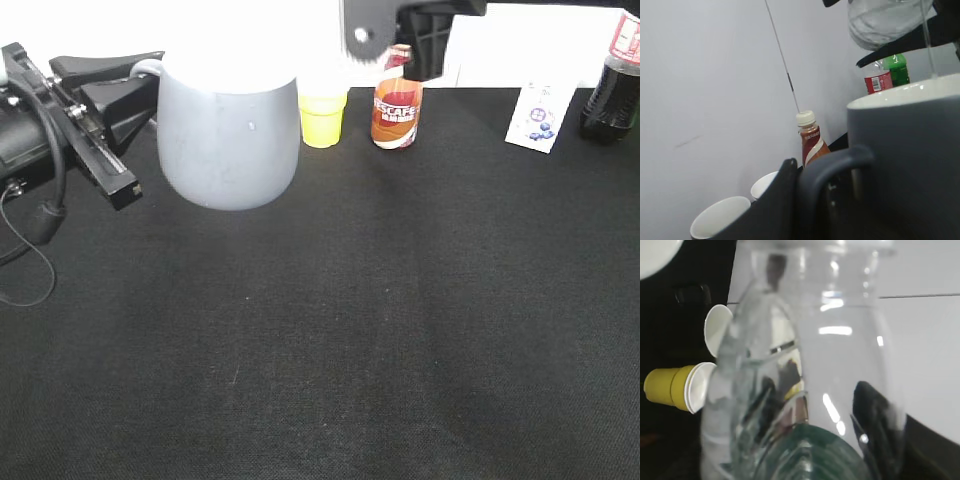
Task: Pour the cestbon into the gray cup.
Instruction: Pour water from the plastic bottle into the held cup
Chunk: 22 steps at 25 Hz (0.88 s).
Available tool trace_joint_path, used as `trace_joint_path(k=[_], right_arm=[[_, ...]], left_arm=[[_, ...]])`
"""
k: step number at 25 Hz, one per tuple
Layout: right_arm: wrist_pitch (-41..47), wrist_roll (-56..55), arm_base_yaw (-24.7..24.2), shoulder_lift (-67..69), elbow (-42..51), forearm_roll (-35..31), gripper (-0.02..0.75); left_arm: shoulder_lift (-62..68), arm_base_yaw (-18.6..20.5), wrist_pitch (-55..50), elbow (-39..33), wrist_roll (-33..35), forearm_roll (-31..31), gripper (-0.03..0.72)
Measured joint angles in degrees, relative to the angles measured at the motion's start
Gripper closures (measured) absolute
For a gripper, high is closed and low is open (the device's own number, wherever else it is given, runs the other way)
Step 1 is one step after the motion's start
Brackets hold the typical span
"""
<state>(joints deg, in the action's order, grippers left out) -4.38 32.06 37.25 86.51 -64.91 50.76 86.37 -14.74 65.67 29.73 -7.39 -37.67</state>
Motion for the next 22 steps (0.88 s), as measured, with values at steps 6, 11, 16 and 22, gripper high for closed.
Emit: trace_joint_path(k=[6, 11, 16, 22], right_arm=[[-0.4, -0.1, 0.0, 0.0, 0.0, -14.2, 0.234], [-1.5, -9.8, 0.0, 0.0, 0.0, -24.5, 0.234], [-5.1, -14.2, 0.0, 0.0, 0.0, -39.7, 0.234], [-6.0, -14.2, 0.0, 0.0, 0.0, -54.5, 0.234]], left_arm=[[0.0, 0.0, -0.3, 0.0, 0.0, 2.7, 0.617], [0.0, 0.0, -0.3, 0.0, 0.2, 4.7, 0.617], [-0.1, 0.0, -0.4, 0.0, 0.2, 6.0, 0.617], [-0.1, 0.0, -0.4, 0.0, 0.2, 7.8, 0.617]])
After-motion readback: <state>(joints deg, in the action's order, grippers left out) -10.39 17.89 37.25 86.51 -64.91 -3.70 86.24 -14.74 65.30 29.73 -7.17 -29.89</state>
